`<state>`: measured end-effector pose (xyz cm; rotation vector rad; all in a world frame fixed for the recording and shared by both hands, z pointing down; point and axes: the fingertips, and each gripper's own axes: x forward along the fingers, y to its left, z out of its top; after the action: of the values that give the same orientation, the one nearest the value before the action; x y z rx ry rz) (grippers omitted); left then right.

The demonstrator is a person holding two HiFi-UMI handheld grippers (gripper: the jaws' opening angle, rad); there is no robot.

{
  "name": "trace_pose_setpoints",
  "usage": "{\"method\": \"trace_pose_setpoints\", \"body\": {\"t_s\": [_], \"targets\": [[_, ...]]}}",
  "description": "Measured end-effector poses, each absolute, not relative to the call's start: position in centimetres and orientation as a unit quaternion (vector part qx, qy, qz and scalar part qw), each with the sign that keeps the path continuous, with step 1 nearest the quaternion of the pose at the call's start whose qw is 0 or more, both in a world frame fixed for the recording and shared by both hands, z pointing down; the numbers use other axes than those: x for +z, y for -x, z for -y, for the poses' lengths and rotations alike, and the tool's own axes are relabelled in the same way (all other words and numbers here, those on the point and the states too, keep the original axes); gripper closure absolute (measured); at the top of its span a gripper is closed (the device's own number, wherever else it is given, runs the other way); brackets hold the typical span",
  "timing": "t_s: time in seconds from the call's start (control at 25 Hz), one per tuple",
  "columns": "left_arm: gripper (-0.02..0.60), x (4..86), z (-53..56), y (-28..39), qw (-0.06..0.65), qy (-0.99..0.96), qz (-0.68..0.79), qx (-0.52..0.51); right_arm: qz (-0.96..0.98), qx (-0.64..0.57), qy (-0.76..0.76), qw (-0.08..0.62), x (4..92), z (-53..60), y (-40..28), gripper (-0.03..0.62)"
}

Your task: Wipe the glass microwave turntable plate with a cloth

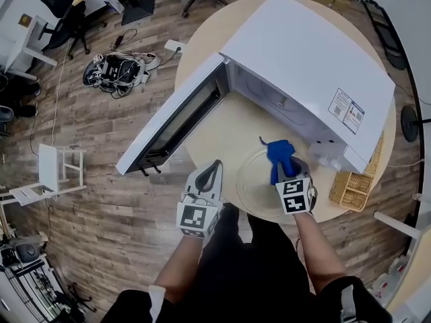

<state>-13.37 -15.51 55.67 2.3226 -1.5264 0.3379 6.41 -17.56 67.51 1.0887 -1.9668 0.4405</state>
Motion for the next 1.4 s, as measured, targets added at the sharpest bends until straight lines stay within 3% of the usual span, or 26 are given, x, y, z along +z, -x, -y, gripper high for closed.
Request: {"method": "trace_pose_setpoints", "body": {"t_s": [0.6, 1.4], "targets": [[0.575, 54.6, 15.6, 11.4, 0.161, -0.835, 0.512, 0.121, 0.758, 0.143, -0.47, 0.429, 66.7, 17.3, -11.0, 0.503], [0.575, 54.9, 12.3, 14.5, 0.153, -0.852, 0.483, 0.135, 0.827, 0.181, -0.397, 0.355, 63.9, 12.0, 1.7, 0.505]]}}
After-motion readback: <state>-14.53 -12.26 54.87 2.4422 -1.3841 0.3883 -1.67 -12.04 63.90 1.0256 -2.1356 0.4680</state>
